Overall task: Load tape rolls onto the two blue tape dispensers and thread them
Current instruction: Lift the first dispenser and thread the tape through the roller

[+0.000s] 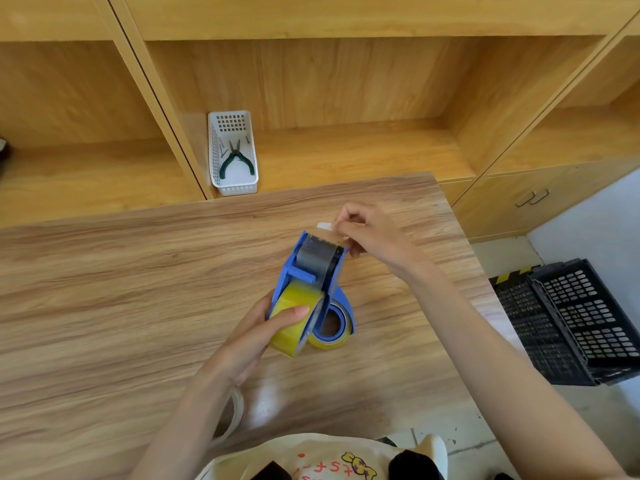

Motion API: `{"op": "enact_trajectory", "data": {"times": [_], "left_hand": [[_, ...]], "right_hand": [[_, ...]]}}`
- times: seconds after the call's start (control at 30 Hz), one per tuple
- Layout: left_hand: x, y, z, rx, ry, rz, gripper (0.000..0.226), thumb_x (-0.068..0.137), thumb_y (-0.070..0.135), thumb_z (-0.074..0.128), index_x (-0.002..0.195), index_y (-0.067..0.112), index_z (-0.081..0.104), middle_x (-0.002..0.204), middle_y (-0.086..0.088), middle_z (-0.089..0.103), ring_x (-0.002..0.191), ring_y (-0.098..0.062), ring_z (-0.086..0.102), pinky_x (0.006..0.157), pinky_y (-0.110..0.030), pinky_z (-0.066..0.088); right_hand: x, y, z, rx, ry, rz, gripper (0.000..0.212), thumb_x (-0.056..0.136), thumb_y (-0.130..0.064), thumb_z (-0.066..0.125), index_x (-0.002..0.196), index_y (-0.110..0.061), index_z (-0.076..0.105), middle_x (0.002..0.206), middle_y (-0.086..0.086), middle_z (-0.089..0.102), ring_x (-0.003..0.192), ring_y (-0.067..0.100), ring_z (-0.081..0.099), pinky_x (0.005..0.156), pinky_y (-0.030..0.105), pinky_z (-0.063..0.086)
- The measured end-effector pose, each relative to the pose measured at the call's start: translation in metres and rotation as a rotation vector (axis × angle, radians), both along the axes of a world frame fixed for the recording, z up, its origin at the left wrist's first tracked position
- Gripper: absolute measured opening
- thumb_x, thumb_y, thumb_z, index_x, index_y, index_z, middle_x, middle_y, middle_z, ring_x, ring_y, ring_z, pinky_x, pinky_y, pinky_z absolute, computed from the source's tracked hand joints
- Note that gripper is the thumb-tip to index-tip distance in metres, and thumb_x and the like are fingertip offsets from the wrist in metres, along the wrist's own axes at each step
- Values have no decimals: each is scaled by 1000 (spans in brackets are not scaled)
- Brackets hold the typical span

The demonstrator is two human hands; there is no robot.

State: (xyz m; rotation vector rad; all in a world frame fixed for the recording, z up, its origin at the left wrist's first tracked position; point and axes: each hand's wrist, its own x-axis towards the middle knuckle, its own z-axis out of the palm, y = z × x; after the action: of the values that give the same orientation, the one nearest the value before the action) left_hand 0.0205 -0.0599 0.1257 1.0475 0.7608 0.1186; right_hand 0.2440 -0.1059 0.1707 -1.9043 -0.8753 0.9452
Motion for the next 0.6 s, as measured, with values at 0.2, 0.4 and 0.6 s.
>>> {"op": "enact_trajectory", "data": {"times": [0.2,0.4,0.6], "left_hand": [[4,1,5,33,-31,55,27,75,22,77,99,27,65,81,17,77,76,3,71,66,-18,51],[2,4,0,-53,12,58,36,75,34,75,107,19,67,98,1,79,85,-8,73,75,-29,55],[0,13,-9,-240,-6,111,38,80,36,70,111,15,68,97,-4,78,85,-16,75,68,-35,59]], "right_hand": [[-8,-1,-21,-135,700,-41,25,99,-11,53,77,-14,64,67,-4,68,63,10,60,56,18,52],[-14,-4,-41,-120,882,-84,9,95,-21,58,87,-24,62,78,-4,65,71,13,55,64,26,46],[-28,3,-56,-68,880,-136,14,94,-13,60,105,-17,68,82,-3,65,62,9,53,53,18,47]]}}
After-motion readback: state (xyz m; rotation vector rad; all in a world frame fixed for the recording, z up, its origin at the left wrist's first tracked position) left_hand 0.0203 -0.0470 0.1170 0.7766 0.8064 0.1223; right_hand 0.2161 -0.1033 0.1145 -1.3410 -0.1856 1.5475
